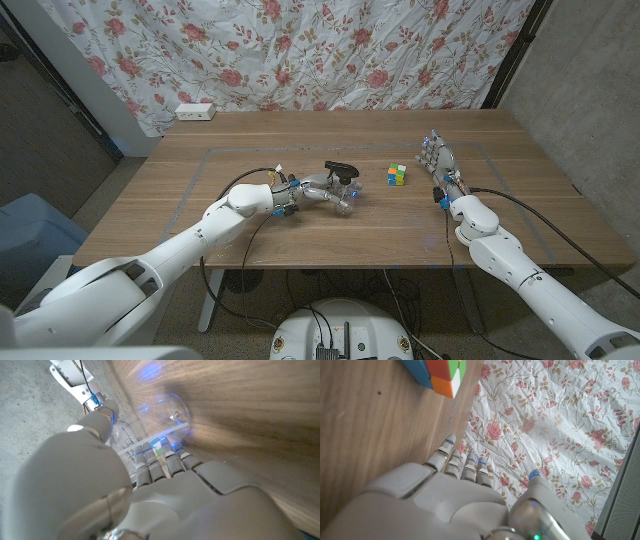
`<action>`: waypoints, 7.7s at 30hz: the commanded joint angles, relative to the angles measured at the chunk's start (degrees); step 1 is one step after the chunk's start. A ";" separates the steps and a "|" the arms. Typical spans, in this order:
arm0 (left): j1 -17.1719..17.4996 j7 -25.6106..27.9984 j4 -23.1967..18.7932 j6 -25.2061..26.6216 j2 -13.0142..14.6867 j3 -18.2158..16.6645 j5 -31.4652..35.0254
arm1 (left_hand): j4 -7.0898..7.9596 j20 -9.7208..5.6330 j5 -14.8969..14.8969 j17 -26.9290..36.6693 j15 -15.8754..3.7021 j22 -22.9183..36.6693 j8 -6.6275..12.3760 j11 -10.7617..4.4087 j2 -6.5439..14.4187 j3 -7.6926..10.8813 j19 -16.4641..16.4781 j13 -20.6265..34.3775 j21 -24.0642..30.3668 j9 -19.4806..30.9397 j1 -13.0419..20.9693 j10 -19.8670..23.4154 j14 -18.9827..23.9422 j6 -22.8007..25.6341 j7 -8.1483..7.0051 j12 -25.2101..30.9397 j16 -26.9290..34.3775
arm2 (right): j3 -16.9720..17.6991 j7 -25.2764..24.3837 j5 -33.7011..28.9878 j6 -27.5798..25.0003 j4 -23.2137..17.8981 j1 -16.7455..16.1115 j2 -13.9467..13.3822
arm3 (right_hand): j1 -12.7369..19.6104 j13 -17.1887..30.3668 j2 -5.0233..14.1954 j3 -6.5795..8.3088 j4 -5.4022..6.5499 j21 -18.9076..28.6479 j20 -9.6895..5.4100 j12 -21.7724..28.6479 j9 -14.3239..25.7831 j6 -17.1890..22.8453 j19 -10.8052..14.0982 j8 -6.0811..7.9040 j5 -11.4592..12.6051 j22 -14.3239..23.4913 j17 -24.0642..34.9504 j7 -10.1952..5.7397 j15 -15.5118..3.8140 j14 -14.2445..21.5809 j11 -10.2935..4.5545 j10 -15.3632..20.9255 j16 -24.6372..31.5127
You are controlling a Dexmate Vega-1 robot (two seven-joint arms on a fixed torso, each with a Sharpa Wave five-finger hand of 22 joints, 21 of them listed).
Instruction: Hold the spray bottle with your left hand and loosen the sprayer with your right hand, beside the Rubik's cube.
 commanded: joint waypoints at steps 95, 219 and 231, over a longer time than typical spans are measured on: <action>4.83 20.64 -17.60 9.32 4.37 -3.78 6.18 | 1.11 -3.09 1.84 10.68 -9.41 0.80 17.42 -1.44 7.90 -15.49 11.51 16.05 0.72 9.06 7.04 13.52 12.22 7.69 -0.94 14.16 9.15 | 2.05 2.63 -26.57 -7.14 -25.03 -0.89 -21.01 | 4.07 0.21 -1.20 1.62 -5.24 -0.19 1.37 0.36 0.50 5.10 -1.56 1.51 -0.37 0.21 -1.00 -2.91 1.25 -0.53 0.54 -1.00 0.08; 1.49 17.59 -14.45 9.30 1.66 -1.21 6.58 | 1.31 -2.19 2.25 7.48 -8.11 0.85 16.40 -0.22 9.88 -16.52 11.69 14.15 0.46 4.05 2.72 11.91 11.63 5.99 0.49 8.77 6.68 | -12.30 31.53 -56.35 -26.60 -39.85 19.31 -23.22 | 36.06 0.57 -5.86 12.49 -6.78 0.46 3.18 0.84 5.73 15.59 -2.26 11.18 1.10 0.11 -1.00 -10.27 5.11 -3.56 1.67 -12.91 0.80; 1.43 17.52 -14.06 9.08 1.51 -1.13 6.53 | 1.34 -2.23 2.26 7.33 -8.08 0.85 16.43 -0.25 10.02 -16.48 11.63 14.19 0.45 3.74 2.42 12.03 11.65 6.07 0.55 8.57 6.53 | -12.60 31.08 -55.69 -26.08 -38.64 19.51 -22.45 | 39.86 0.55 -5.29 13.59 -6.96 0.46 2.50 0.96 6.33 18.08 -1.48 12.88 0.88 0.09 -0.93 -10.41 4.03 -2.94 0.63 -12.27 1.04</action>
